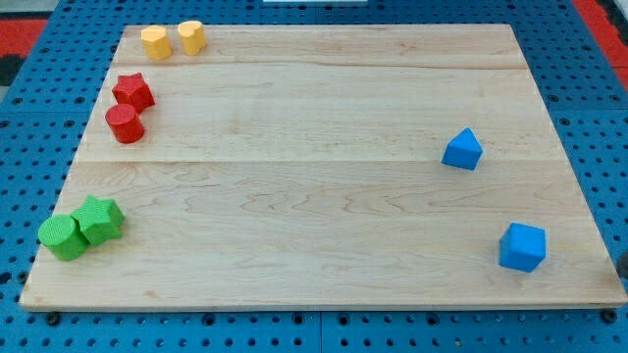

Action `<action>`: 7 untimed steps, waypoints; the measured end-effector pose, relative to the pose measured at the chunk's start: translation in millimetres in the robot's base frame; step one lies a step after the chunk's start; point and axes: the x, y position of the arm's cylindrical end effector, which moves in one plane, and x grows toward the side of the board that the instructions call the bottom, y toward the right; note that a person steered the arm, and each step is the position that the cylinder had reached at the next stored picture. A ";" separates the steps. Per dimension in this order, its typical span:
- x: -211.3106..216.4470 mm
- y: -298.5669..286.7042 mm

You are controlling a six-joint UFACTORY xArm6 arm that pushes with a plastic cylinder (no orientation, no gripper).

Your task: Slide the blue cube towards center right

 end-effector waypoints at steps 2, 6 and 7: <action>0.3 -81.5; -49.7 -124.5; -78.8 -83.5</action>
